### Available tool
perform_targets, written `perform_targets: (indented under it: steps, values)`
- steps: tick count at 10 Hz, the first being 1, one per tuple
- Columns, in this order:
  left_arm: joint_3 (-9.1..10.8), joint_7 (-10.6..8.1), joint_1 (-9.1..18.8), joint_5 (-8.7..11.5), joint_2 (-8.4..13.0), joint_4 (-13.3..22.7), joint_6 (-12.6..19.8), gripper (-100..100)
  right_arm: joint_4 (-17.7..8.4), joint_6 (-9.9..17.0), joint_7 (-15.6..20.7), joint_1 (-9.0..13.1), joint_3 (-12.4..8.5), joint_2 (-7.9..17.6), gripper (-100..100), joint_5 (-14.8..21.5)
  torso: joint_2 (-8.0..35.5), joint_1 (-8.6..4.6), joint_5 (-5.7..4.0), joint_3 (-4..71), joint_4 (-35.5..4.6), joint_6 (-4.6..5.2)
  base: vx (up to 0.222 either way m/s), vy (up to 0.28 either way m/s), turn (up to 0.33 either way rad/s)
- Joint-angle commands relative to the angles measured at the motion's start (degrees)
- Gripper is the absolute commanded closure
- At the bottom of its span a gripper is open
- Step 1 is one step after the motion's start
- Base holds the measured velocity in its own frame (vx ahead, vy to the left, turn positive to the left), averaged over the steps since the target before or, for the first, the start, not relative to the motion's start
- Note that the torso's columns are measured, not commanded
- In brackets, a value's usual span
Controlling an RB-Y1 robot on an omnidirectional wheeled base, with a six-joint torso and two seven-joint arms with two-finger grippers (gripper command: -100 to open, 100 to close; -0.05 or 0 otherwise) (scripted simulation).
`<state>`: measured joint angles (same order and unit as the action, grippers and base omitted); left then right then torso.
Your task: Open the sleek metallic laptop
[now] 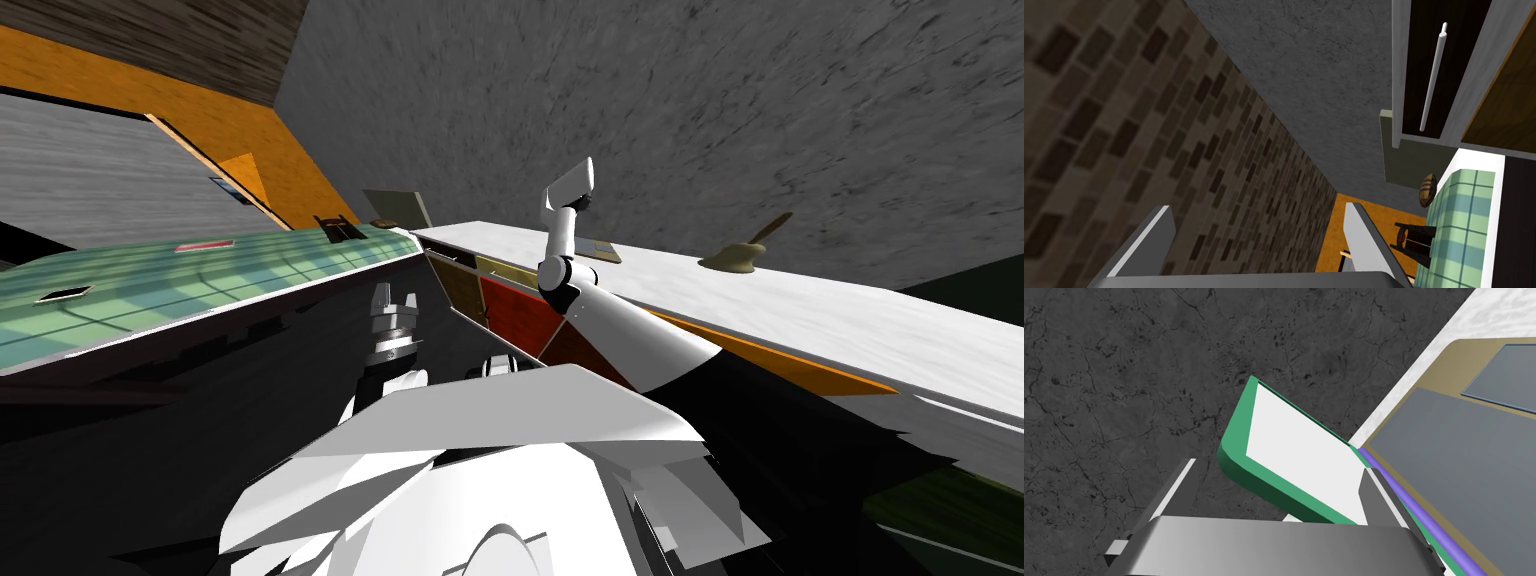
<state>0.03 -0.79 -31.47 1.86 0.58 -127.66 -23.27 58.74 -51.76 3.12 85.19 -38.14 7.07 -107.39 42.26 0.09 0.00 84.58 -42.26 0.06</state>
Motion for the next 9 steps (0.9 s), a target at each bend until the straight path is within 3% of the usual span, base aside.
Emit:
perform_targets:
  steps: [1,2,3,4,7,9]
  values:
    - [0.01,0.0,0.0,0.0,0.0,0.0,0.0,0,0.0,-0.1,0.3,0.3,-0.1,0.2,-100,-0.3,-0.2,-0.23,-0.04,0.1,0.0,-0.01,0.052,-0.048,0.005]
    - [0.0,0.0,0.0,0.0,0.0,0.0,0.0,0,0.0,-0.1,0.5,0.4,-0.1,0.3,100,-0.3,-0.1,-0.12,-0.03,0.1,0.0,-0.05,0.014,-0.011,0.01]
    - [0.0,0.0,0.0,0.0,0.0,0.0,0.0,0,1.4,2.9,2.4,-2.2,0.7,3.2,100,2.6,0.1,-0.05,-0.1,-0.1,0.1,0.01,0.156,0.095,-0.303]
    - [0.0,0.0,0.0,0.0,0.0,0.0,0.0,0,1.4,4.0,2.4,-3.1,0.7,4.6,100,3.8,-0.2,-0.17,-0.22,0.0,0.1,0.39,0.157,0.206,-0.404]
    - [0.0,0.0,0.0,0.0,0.0,0.0,0.0,0,1.4,4.6,2.4,-7.2,0.7,10.1,100,9.5,0.1,-1.08,-0.48,-0.1,0.1,0.15,0.018,0.028,0.005]
    - [0.0,0.0,0.0,0.0,0.0,0.0,0.0,0,1.4,4.6,2.4,-10.5,0.7,11.4,100,12.0,0.1,-1.18,-0.73,-0.1,0.1,0.52,-0.007,-0.008,0.024]
